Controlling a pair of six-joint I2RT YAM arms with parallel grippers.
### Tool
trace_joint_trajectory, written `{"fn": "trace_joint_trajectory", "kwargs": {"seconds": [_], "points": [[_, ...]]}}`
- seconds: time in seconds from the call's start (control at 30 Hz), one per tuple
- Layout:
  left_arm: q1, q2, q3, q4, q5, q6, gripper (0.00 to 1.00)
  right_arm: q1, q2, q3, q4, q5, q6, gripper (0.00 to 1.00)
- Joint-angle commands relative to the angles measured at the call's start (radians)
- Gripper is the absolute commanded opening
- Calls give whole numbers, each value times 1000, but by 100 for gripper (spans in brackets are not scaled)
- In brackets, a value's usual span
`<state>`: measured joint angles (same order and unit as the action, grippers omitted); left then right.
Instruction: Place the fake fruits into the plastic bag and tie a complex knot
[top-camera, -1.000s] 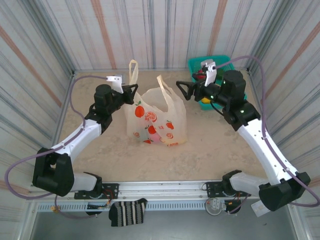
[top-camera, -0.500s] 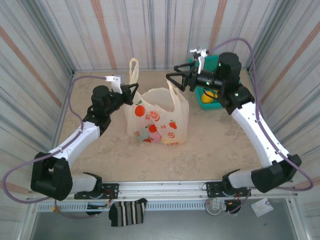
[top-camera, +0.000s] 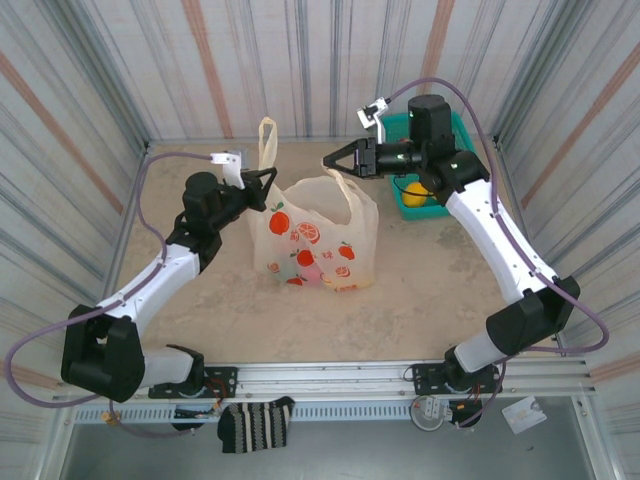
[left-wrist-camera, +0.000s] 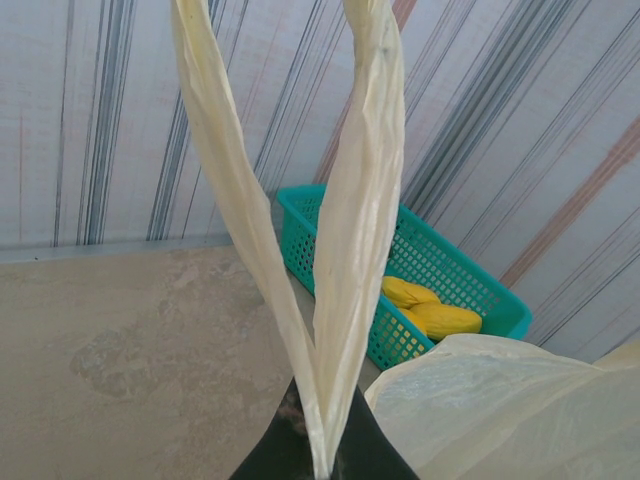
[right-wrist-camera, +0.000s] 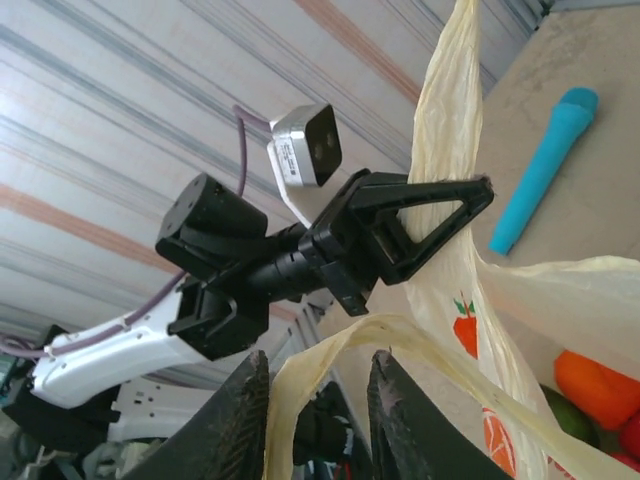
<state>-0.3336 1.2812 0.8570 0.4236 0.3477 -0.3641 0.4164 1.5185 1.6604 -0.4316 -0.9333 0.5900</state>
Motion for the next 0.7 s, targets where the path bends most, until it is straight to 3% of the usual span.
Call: {"fn": "trace_joint_trajectory", "kwargs": {"seconds": [0.0, 0.13, 0.43, 0.57, 0.67], "points": [[1, -34, -7, 38, 11, 16, 0, -10, 11, 57, 5, -38, 58, 17], [2, -50, -14, 41, -2, 24, 0, -15, 25, 113, 1, -36, 67, 0], [2, -109, -68, 126, -48, 41, 0, -88, 64, 263, 35, 17, 120, 0], [6, -120, -86, 154, -66, 55, 0, -97, 65, 258, 21, 63, 105, 0], [7, -120, -108, 224, -21, 61, 0, -97, 40, 173, 32, 103, 91, 0]]}}
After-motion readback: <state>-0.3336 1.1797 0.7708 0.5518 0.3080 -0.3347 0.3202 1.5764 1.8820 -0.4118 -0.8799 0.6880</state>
